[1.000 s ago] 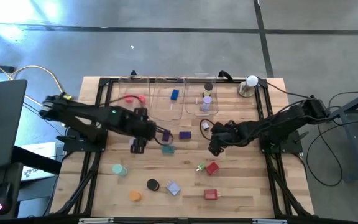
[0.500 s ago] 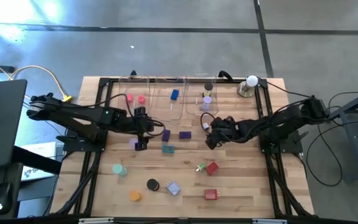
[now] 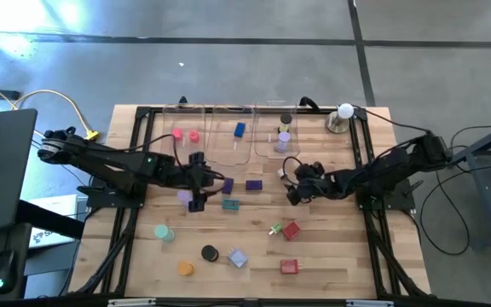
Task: Pick & Place Office items
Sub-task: Put the white charger adapter into the left transparent bin
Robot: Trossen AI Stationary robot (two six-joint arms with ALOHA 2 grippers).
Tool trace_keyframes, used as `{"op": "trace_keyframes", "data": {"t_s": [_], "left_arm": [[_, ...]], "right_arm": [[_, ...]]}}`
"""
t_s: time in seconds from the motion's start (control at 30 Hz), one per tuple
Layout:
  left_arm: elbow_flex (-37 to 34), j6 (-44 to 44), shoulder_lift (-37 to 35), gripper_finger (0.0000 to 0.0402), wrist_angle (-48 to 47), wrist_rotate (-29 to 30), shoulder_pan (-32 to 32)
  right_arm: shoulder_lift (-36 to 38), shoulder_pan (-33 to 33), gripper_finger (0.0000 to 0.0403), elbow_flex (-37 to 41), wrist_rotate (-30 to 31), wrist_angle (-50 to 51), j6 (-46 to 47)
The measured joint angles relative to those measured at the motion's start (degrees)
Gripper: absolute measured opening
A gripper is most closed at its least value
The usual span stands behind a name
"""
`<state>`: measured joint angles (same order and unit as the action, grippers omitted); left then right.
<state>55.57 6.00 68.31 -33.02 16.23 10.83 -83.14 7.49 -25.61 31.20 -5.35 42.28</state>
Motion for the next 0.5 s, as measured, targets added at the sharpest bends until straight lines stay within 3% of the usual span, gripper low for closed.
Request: {"op": "trace_keyframes", "data": {"t_s": [0.23,0.5], "left_arm": [[0.00,-0.02,0.04,0.0279,0.90,0.00,0.61],[0.00,0.91,0.04,0.0279,1.21,-0.21,0.61]], "right_arm": [[-8.19,1.73,0.0331,0.25,2.44,-9.37,-6.42],[-17.23,3.53,0.0331,0.24,10.67,-20.03,-6.58]]}}
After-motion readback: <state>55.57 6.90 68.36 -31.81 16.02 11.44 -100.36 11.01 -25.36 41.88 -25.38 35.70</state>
